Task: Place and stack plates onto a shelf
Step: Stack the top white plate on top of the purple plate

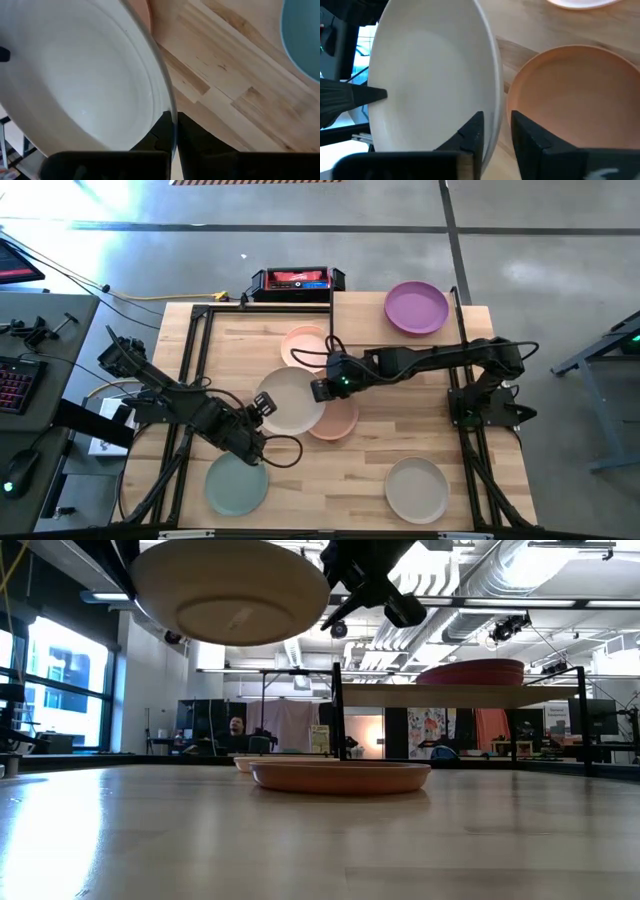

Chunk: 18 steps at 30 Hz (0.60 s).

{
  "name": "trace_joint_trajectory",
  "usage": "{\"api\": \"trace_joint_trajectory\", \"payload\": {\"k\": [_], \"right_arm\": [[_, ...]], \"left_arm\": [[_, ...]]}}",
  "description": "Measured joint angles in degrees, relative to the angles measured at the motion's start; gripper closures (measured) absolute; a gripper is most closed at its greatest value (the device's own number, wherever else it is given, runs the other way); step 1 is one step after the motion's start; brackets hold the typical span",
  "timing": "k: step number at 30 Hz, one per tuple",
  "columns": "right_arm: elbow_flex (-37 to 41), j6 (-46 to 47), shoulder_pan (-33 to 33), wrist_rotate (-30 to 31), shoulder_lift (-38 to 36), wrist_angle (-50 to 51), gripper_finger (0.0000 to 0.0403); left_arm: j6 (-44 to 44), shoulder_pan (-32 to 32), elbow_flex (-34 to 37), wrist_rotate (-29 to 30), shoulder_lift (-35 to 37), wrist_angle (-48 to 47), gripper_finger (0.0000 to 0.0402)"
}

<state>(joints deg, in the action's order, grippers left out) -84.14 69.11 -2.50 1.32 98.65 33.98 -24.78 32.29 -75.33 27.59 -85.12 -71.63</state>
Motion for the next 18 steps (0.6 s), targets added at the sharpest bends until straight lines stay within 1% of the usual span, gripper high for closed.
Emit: {"api": "trace_joint_trajectory", "payload": {"k": [3, 5, 9, 11, 18], "right_arm": [[0.0, -0.83, 0.0, -0.03, 0.0, -0.19, 0.0377], [0.0, -0.88, 0.02, 0.13, 0.0, 0.02, 0.0395], [0.0, -0.37, 0.01, 0.17, 0.0, 0.03, 0.0389], [0.0, -0.34, 0.03, 0.21, 0.0, 0.08, 0.0396], [0.04, -0.11, 0.0, 0.22, 0.0, 0.17, 0.0402]], "left_arm": [[1.65, 0.0, 0.0, 0.01, 0.0, 0.06, 0.0401], [1.96, -0.02, 0.0, 0.13, 0.0, 0.11, 0.0401], [2.67, -0.02, 0.0, 0.55, 0.0, 0.05, 0.0399], [4.51, 0.02, 0.0, 1.37, 0.0, 0.09, 0.0393], [9.05, -0.02, 0.0, 1.36, 0.01, -0.17, 0.035]]}}
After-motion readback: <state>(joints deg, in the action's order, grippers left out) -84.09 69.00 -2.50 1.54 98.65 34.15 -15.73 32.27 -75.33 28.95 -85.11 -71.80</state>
